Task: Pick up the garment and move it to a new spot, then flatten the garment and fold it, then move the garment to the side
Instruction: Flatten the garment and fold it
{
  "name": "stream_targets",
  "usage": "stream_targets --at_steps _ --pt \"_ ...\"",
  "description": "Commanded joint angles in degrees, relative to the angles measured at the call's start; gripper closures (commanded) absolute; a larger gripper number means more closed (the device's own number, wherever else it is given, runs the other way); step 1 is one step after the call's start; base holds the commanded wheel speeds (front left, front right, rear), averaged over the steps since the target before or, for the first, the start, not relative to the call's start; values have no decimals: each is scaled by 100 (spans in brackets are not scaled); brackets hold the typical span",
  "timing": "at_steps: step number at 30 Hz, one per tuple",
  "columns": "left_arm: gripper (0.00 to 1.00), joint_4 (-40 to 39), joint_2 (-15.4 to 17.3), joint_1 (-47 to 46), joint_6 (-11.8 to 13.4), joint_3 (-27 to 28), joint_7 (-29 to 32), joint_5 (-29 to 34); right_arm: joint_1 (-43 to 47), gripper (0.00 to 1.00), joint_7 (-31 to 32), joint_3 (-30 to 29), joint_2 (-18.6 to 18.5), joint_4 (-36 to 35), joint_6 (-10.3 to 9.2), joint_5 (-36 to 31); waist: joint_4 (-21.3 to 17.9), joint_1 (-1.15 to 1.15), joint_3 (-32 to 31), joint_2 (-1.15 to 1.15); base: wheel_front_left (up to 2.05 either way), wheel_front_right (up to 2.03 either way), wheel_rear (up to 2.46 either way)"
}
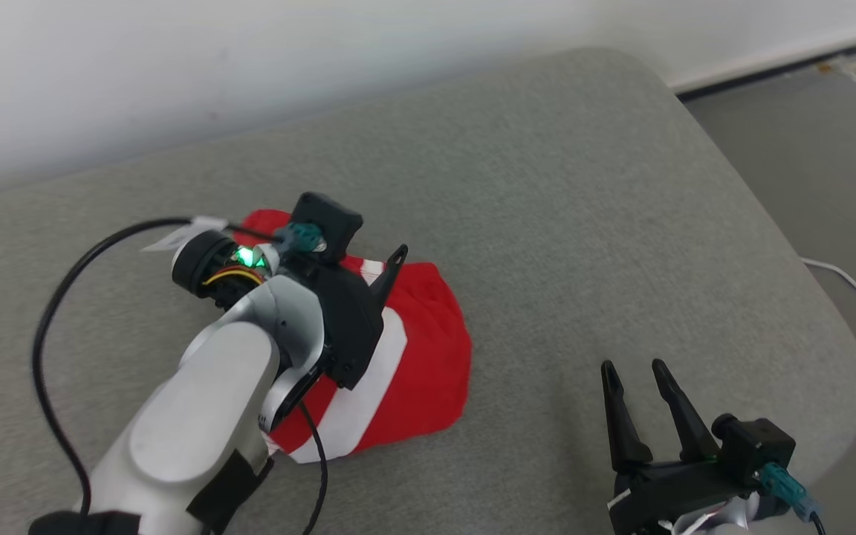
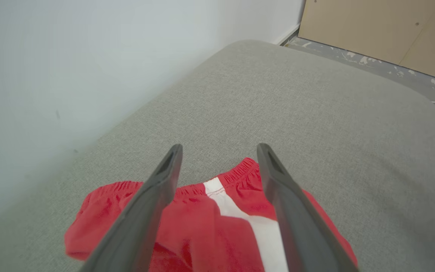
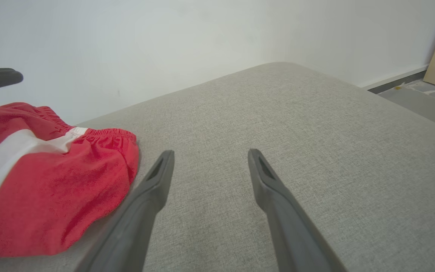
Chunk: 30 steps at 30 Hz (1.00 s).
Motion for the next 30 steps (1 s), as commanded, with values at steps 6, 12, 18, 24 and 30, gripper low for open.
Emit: stream_targets --at_steps 6,12,18,24,30 --pt "0 1219 22 -702 20 -367 244 97 -216 0 -92 207 8 108 20 225 -767 -1 745 -1 0 0 0" --pt "0 1932 21 -934 16 -579 538 100 -278 0 -102 223 7 36 20 316 -818 -1 888 -1 0 0 0" --pt "0 2109 -7 -1014 11 -906 658 -58 -282 0 -102 242 6 -2 20 352 -749 -1 933 -1 0 0 0" --pt "100 2058 -37 -1145 10 -1272 352 -254 -371 0 -103 281 4 -16 20 380 -650 -1 925 -1 0 0 0" --pt "100 1969 -159 -1391 52 -1198 -409 -455 -374 0 -104 248 5 -24 20 341 -552 -1 855 -1 0 0 0"
